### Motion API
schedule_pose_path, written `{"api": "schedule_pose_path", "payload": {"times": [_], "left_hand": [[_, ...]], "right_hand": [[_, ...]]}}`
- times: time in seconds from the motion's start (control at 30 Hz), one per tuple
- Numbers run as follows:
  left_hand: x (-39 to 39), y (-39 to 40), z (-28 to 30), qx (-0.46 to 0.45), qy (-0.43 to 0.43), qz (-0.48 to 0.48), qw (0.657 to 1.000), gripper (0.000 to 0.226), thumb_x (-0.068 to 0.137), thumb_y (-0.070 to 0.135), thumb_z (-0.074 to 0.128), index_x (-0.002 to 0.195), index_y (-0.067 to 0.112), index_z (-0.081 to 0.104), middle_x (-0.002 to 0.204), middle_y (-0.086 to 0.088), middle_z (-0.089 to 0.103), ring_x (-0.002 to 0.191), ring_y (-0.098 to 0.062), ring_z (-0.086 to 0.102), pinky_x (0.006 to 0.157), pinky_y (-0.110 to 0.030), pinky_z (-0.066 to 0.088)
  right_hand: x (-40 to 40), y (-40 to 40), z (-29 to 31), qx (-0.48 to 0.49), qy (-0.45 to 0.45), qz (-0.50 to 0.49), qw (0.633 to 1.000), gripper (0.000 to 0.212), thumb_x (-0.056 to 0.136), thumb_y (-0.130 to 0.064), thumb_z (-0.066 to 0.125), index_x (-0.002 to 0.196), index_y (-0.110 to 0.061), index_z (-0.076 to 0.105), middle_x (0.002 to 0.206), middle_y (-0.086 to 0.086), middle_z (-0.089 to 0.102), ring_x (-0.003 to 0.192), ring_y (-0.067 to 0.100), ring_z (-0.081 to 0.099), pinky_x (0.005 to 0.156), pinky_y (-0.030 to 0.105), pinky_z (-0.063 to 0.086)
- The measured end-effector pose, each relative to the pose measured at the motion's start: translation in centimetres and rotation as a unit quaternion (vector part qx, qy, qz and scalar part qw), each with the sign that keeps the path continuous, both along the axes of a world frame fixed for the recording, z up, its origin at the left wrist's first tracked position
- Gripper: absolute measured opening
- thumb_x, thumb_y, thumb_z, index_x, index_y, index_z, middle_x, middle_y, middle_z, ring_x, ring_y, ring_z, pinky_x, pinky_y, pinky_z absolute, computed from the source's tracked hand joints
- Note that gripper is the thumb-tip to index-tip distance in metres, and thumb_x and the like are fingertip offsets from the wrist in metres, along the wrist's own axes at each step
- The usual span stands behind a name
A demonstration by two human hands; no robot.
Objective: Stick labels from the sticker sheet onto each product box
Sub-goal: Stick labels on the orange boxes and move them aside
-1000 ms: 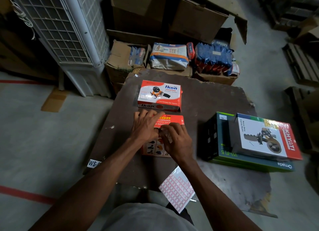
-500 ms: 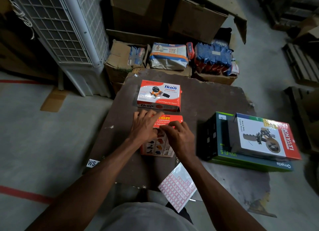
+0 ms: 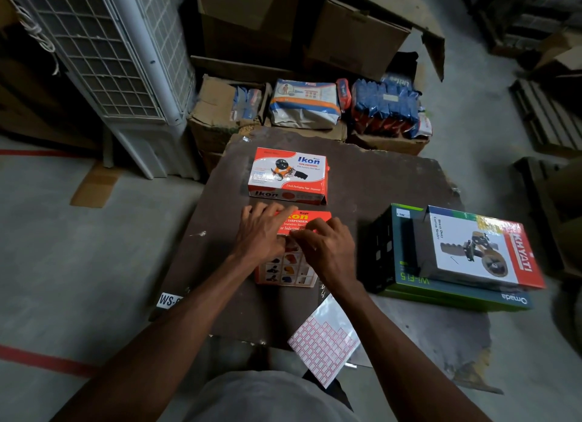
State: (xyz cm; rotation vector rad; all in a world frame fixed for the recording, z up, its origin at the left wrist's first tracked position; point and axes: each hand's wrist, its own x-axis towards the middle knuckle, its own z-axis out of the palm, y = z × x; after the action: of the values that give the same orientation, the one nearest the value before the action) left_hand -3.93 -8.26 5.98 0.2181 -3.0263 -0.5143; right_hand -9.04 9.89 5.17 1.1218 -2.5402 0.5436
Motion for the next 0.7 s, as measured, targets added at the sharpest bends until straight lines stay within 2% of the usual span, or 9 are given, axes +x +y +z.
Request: {"api": "schedule_pose_path", "payload": {"times": [0.07,0.13,0.3,0.37,0.43,0.5,0.6,0.7], "left_hand": [[0.2,0.0,-0.2,-0.005,0.008,-0.004,1.0,0.08,0.083,0.048,0.073,0.153,0.033,0.037,0.142,0.002,0.05,0.128,-0.023,0.043,0.105,-0.042,0.027],[0.3,-0.1,-0.3,-0.01,0.02,-0.007,1.0,0.079,0.083,0.048,0.072,0.153,0.033,0.038,0.14,0.003,0.051,0.126,-0.023,0.044,0.104,-0.041,0.029],[0.6,-0.1,-0.8,-0.019,0.029,-0.004,0.999,0.08,0.083,0.051,0.072,0.153,0.032,0.039,0.143,0.004,0.051,0.129,-0.022,0.044,0.105,-0.042,0.031],[0.8,0.1,-1.1,-0.019,0.034,-0.004,0.999,0.079,0.083,0.042,0.072,0.154,0.03,0.039,0.15,0.003,0.048,0.137,-0.024,0.042,0.108,-0.046,0.032],[1.1,0.2,-1.1,-0.009,0.03,0.001,1.0,0.079,0.084,0.033,0.071,0.155,0.031,0.037,0.159,0.003,0.04,0.147,-0.025,0.032,0.113,-0.051,0.029],[1.3,0.2,-1.2,-0.006,0.028,-0.003,1.0,0.077,0.086,0.029,0.068,0.156,0.031,0.035,0.163,0.003,0.033,0.152,-0.027,0.024,0.116,-0.052,0.026],[2.0,0.1,-1.5,-0.011,0.042,-0.018,0.999,0.074,0.09,0.03,0.067,0.156,0.031,0.034,0.164,0.003,0.031,0.154,-0.028,0.019,0.118,-0.051,0.024],[2.2,0.1,-1.8,-0.007,0.059,-0.019,0.998,0.072,0.091,0.033,0.069,0.155,0.031,0.037,0.162,0.004,0.033,0.154,-0.026,0.02,0.119,-0.049,0.024]], "right_hand": [[-0.2,0.3,0.2,0.007,0.003,0.005,1.0,0.028,0.093,-0.049,0.058,0.107,-0.034,0.078,0.102,-0.008,0.069,0.091,0.021,0.053,0.071,0.03,0.028],[-0.3,0.3,0.3,-0.003,-0.016,0.008,1.0,0.025,0.094,-0.047,0.06,0.105,-0.034,0.078,0.104,-0.009,0.07,0.093,0.019,0.053,0.072,0.029,0.027],[-1.2,0.8,0.2,-0.022,-0.055,0.022,0.998,0.024,0.091,-0.041,0.072,0.114,-0.033,0.075,0.114,-0.007,0.069,0.1,0.02,0.057,0.074,0.03,0.037],[-1.2,0.8,-0.3,0.008,-0.047,0.042,0.998,0.035,0.09,-0.041,0.07,0.125,-0.037,0.07,0.132,-0.006,0.065,0.118,0.025,0.057,0.086,0.035,0.041],[-0.6,0.5,-1.2,0.036,-0.046,0.052,0.997,0.041,0.091,-0.04,0.06,0.132,-0.038,0.066,0.143,-0.006,0.06,0.133,0.032,0.052,0.099,0.043,0.042],[0.0,0.2,-1.7,0.037,-0.048,0.038,0.997,0.041,0.09,-0.037,0.058,0.131,-0.039,0.067,0.143,-0.006,0.061,0.136,0.033,0.052,0.103,0.046,0.042],[-0.2,0.4,-1.7,0.017,-0.059,0.034,0.998,0.046,0.084,-0.027,0.076,0.127,-0.041,0.069,0.139,-0.009,0.063,0.136,0.029,0.054,0.102,0.043,0.044],[-0.5,0.8,-1.5,0.001,-0.079,0.04,0.996,0.041,0.089,-0.03,0.074,0.127,-0.042,0.069,0.139,-0.012,0.063,0.138,0.024,0.052,0.103,0.042,0.046]]}}
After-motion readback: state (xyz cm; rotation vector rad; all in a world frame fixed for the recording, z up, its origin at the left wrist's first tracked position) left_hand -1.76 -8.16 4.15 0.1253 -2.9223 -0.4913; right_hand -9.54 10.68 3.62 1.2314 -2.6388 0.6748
